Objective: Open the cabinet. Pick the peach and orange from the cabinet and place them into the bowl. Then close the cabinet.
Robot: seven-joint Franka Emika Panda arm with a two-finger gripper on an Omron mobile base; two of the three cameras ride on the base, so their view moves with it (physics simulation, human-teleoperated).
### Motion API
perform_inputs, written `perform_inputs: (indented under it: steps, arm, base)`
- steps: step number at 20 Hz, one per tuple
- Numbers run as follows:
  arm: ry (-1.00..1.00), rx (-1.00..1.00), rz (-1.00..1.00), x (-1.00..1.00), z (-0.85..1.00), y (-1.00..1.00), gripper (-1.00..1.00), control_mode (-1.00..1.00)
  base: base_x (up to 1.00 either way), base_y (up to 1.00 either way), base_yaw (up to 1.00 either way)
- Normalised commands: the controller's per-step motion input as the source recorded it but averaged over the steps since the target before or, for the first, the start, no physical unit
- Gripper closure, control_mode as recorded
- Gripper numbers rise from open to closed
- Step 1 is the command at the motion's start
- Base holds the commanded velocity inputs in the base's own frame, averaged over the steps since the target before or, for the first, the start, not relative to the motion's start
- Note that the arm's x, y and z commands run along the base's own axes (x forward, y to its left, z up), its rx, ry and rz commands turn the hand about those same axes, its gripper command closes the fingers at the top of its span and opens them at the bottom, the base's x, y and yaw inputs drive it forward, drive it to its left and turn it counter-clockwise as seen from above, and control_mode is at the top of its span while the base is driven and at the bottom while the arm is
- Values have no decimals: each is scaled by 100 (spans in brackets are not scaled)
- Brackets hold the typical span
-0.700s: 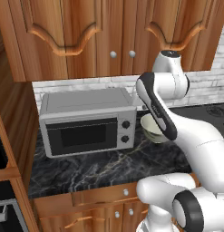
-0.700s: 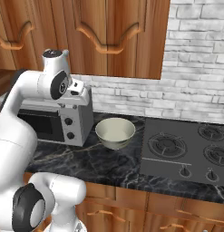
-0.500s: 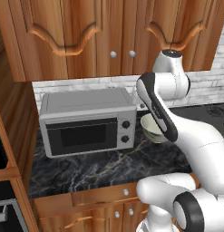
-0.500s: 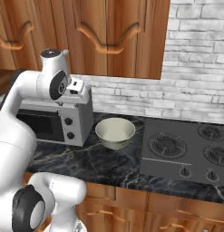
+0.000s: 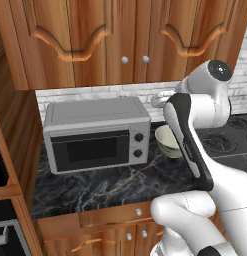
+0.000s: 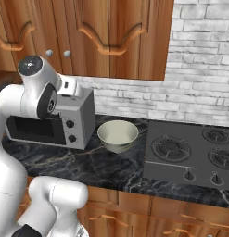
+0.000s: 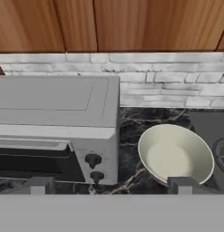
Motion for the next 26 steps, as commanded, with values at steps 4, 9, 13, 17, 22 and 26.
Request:
perform_inputs:
  steps: [4,9,13,17,22,26]
  arm:
    - [-43,6,0,-46,45,0,-100,-100]
    - [-43,1,0,-46,38,0,-100,-100]
    - [-40,0,0,-40,28,0,-100,-100]
    - [-23,1,0,-24,5,0,-100,-100]
    - [-23,0,0,-7,34,3,-100,-100]
    - [-15,0,0,3,42,18,-100,-100]
  base:
    - [0,0,0]
    - [0,0,0]
    - [0,0,0]
    - [0,0,0]
    - [0,0,0]
    - [0,0,0]
